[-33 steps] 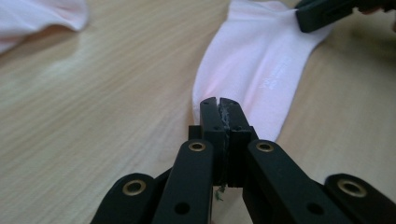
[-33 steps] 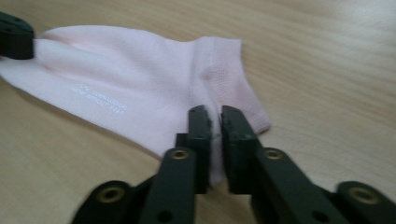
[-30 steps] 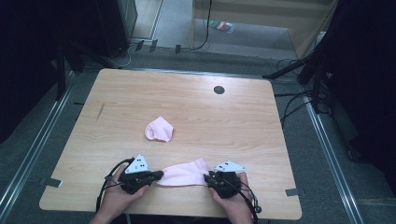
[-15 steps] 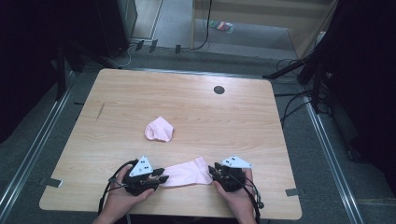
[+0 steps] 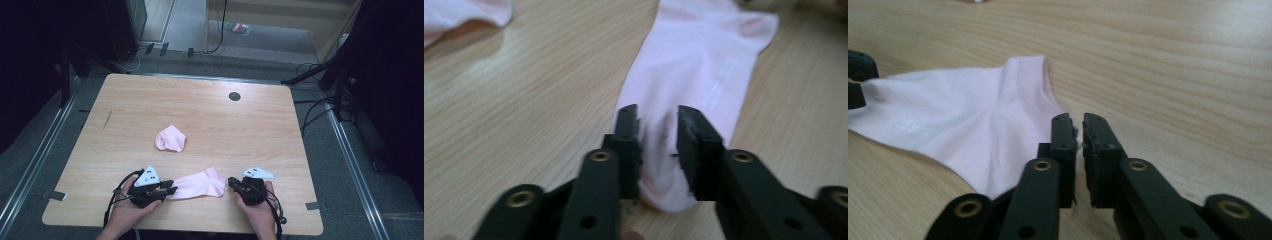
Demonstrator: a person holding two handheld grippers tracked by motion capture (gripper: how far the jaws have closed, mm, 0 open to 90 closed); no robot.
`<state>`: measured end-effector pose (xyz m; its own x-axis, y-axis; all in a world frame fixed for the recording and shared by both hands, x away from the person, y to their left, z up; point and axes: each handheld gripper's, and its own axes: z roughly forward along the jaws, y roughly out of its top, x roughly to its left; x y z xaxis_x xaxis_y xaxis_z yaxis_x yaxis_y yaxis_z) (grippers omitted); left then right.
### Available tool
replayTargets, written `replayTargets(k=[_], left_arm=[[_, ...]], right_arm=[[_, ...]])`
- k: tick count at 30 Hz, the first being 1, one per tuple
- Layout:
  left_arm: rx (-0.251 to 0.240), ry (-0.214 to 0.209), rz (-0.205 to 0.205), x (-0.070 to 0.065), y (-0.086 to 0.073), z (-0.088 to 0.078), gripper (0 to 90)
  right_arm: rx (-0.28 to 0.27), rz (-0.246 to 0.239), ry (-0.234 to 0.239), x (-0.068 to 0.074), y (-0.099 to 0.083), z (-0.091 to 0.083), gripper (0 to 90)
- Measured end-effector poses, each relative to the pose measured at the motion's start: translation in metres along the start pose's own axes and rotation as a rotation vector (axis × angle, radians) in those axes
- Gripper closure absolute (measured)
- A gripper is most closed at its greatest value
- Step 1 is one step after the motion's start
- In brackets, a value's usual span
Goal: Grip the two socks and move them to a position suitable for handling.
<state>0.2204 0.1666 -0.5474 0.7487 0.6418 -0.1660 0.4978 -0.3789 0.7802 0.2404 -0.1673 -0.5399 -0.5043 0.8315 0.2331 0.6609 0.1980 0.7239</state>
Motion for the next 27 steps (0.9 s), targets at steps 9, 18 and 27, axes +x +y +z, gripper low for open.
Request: replayTargets(k=[9,18,27], left_arm=[[-0.185,0.069,-0.106,0.019,0.006,-0.022,42.7],[-0.225,0.24,-0.225,0.056,0.019,-0.021,44.5],[-0.16,0.411,-0.276,0.088,0.044,0.016,39.0]], right_arm=[[-0.122,-0.004,-0.051,-0.011,0.004,-0.011,38.4],[-0.135,0.075,-0.09,-0.03,0.012,-0.016,31.2],[-0.124,0.081,-0.082,-0.03,0.012,-0.013,31.8]])
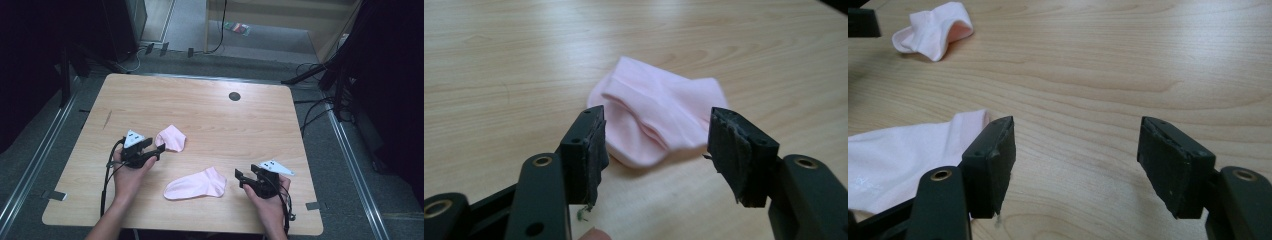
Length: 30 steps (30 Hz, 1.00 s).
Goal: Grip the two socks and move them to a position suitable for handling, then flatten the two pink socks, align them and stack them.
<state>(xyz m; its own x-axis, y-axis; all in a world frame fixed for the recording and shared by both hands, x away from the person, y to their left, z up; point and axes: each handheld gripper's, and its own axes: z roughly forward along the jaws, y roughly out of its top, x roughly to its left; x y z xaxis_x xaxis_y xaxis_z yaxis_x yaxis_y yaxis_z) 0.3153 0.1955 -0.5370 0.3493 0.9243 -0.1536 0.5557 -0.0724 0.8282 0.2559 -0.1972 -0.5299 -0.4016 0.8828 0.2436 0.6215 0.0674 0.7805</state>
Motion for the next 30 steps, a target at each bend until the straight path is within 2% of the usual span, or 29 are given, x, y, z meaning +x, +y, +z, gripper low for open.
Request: replayTargets(k=[1,4,9,10,11,12,14,15,17,19,20,22,23,24,25,26,30], left_arm=[[0.0,0.0,0.0,0.0,0.0,0.0,36.9],[0.034,0.032,-0.018,0.002,0.003,0.016,35.7],[0.103,0.064,-0.007,0.002,0.003,0.029,35.2],[0.11,0.066,-0.025,0.002,0.003,0.03,36.9],[0.11,0.066,-0.025,0.002,0.003,0.03,38.4],[0.114,0.089,-0.013,0.001,0.003,0.03,40.8],[0.112,0.083,0.001,-0.002,0.003,0.031,47.4],[0.112,0.083,0.001,-0.002,0.003,0.031,53.5],[0.108,0.03,-0.005,-0.005,0.003,0.031,67.9],[0.108,0.017,-0.009,-0.005,0.003,0.031,81.2],[0.106,0.013,-0.006,-0.007,0.003,0.031,82.9],[0.117,-0.022,-0.028,-0.006,0.004,0.031,84.4],[0.117,-0.022,-0.028,-0.006,0.004,0.031,84.9],[0.115,-0.05,-0.048,-0.007,0.004,0.029,85.2],[0.115,-0.05,-0.048,-0.007,0.004,0.029,85.3],[0.098,-0.085,-0.06,-0.011,0.006,0.026,85.4],[0.076,-0.169,-0.043,-0.028,0.01,0.019,85.4]], right_arm=[[0.0,0.0,0.0,0.0,0.0,0.0,31.8],[0.005,-0.001,-0.001,-0.001,-0.001,0.001,31.8],[0.01,-0.001,0.004,0.0,-0.001,0.002,31.8],[0.012,-0.003,0.002,0.0,-0.002,0.004,31.8],[0.016,0.003,0.001,0.0,-0.002,0.004,31.9],[0.014,0.001,0.002,0.0,-0.002,0.004,32.0],[0.016,0.004,0.001,0.0,-0.002,0.004,32.2],[0.017,0.005,0.001,0.001,-0.002,0.005,32.2],[0.021,0.006,-0.001,0.001,-0.002,0.006,32.4],[0.022,0.006,-0.002,0.001,-0.002,0.006,32.6],[0.022,0.005,-0.002,0.001,-0.003,0.006,32.6],[0.027,0.004,-0.004,0.001,-0.004,0.006,32.7],[0.027,0.004,-0.004,0.001,-0.004,0.006,32.7],[0.028,0.002,-0.01,0.0,-0.005,0.006,32.8],[0.028,0.002,-0.01,0.0,-0.005,0.006,32.8],[0.025,0.004,-0.01,0.0,-0.005,0.005,32.8],[0.023,0.002,-0.013,-0.001,-0.004,0.005,32.9]])
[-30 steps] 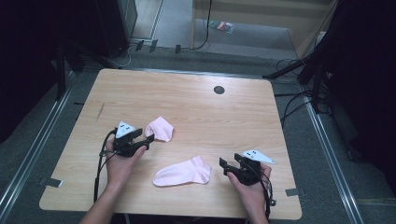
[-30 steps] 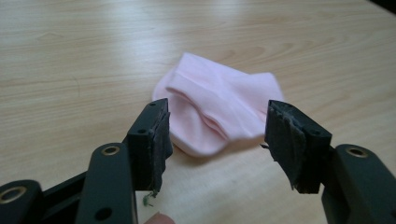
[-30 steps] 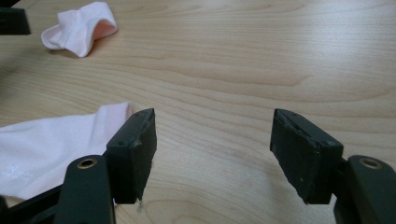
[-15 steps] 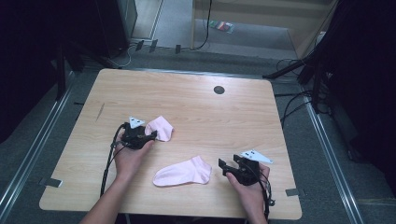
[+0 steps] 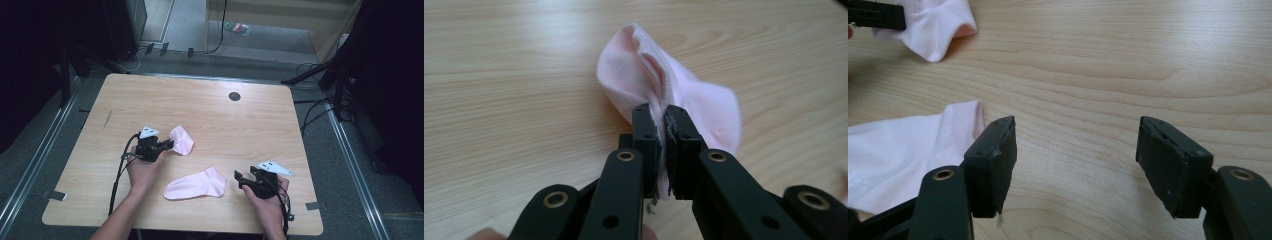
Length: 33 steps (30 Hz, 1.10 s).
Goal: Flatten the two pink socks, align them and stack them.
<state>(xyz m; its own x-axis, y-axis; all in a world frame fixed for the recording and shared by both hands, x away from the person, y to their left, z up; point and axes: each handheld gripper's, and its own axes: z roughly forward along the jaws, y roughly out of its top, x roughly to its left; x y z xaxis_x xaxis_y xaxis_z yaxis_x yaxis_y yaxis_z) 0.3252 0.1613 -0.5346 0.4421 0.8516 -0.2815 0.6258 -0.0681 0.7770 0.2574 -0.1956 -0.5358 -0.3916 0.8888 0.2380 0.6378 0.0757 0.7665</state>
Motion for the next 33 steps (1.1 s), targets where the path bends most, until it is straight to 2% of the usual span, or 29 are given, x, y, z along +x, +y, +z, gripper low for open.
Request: replayTargets(k=[2,4,7,10,12,14,15,17,18,20,24,25,26,27,29,30,31,32,33], left_arm=[[0.007,-0.043,0.021,-0.011,0.001,0.0,85.4],[0.012,-0.089,0.019,-0.021,0.0,0.001,85.4],[0.027,-0.108,0.042,-0.029,-0.001,0.003,85.1],[0.027,-0.079,0.021,-0.027,-0.005,0.011,82.0],[0.019,-0.077,0.008,-0.023,-0.005,0.011,68.7],[-0.004,-0.068,0.014,-0.019,-0.004,0.008,56.7],[-0.017,-0.069,0.015,-0.016,-0.004,0.005,53.6],[-0.029,-0.068,0.017,-0.013,-0.003,0.003,53.7],[-0.037,-0.081,0.002,-0.008,-0.004,-0.002,54.9],[-0.031,-0.084,0.009,-0.006,-0.005,-0.003,57.5],[0.031,-0.094,0.035,-0.007,-0.014,-0.002,65.6],[0.031,-0.094,0.035,-0.007,-0.014,-0.002,66.9],[0.048,-0.114,0.028,-0.008,-0.015,0.0,67.4],[0.048,-0.114,0.028,-0.008,-0.015,0.0,67.4],[0.057,-0.117,0.016,-0.008,-0.015,0.003,67.1],[0.059,-0.121,0.007,-0.007,-0.015,0.003,66.7],[0.058,-0.132,-0.007,-0.007,-0.014,0.004,66.7],[0.059,-0.136,-0.017,-0.007,-0.014,0.005,65.6],[0.059,-0.136,-0.017,-0.007,-0.014,0.005,64.9]], right_arm=[[-0.002,-0.001,-0.001,0.001,0.0,0.0,33.0],[0.003,-0.005,-0.001,0.002,0.0,0.001,33.0],[0.006,-0.009,0.0,0.004,-0.001,0.002,33.0],[0.007,-0.012,0.0,0.006,-0.001,0.003,33.0],[0.004,-0.016,-0.006,0.007,-0.001,0.002,32.9],[-0.01,-0.035,-0.015,0.011,0.001,0.001,32.9],[-0.019,-0.039,-0.008,0.014,0.003,0.0,33.3],[-0.03,-0.044,0.004,0.018,0.006,0.0,34.8],[-0.048,-0.07,0.032,0.029,0.012,0.0,39.2],[-0.048,-0.112,0.075,0.041,0.018,0.004,44.3],[-0.024,-0.19,0.136,0.067,0.028,0.021,55.9],[-0.024,-0.19,0.136,0.067,0.028,0.021,55.9],[-0.009,-0.224,0.153,0.078,0.032,0.033,58.8],[-0.009,-0.224,0.153,0.078,0.032,0.033,58.8],[0.023,-0.269,0.169,0.092,0.038,0.051,61.1],[0.034,-0.289,0.167,0.096,0.04,0.057,61.1],[0.034,-0.289,0.167,0.096,0.04,0.057,61.1],[0.051,-0.327,0.161,0.103,0.044,0.068,60.7],[0.063,-0.342,0.159,0.106,0.046,0.074,60.0]])
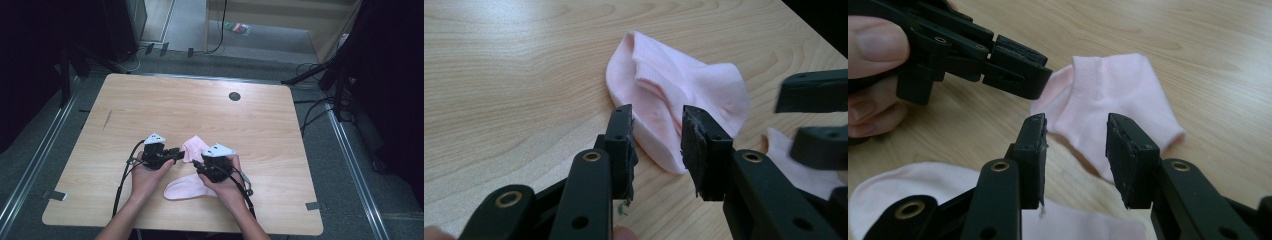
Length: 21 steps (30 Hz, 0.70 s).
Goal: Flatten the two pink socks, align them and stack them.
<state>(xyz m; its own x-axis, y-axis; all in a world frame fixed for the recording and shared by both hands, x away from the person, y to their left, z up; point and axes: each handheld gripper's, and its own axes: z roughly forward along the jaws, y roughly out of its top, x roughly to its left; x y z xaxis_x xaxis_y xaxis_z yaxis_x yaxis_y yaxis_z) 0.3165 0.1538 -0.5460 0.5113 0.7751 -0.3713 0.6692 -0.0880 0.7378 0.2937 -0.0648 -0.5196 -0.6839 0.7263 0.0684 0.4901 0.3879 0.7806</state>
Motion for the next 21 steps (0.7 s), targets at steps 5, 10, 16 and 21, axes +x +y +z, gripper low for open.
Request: replayTargets(k=[5,10,16,21], left_arm=[[0.045,0.046,0.035,-0.005,-0.001,0.007,68.6],[0.058,0.066,0.026,-0.003,-0.002,0.01,84.7],[0.077,0.058,0.028,-0.001,-0.002,0.007,90.0],[0.069,0.065,0.01,0.004,-0.002,0.001,90.0]], right_arm=[[0.054,-0.042,-0.009,0.002,0.006,0.022,56.8],[0.098,-0.077,-0.032,0.003,0.007,0.036,58.9],[0.121,-0.093,-0.109,0.003,0.007,0.037,89.0],[0.031,0.077,-0.07,-0.016,0.011,0.013,90.0]])
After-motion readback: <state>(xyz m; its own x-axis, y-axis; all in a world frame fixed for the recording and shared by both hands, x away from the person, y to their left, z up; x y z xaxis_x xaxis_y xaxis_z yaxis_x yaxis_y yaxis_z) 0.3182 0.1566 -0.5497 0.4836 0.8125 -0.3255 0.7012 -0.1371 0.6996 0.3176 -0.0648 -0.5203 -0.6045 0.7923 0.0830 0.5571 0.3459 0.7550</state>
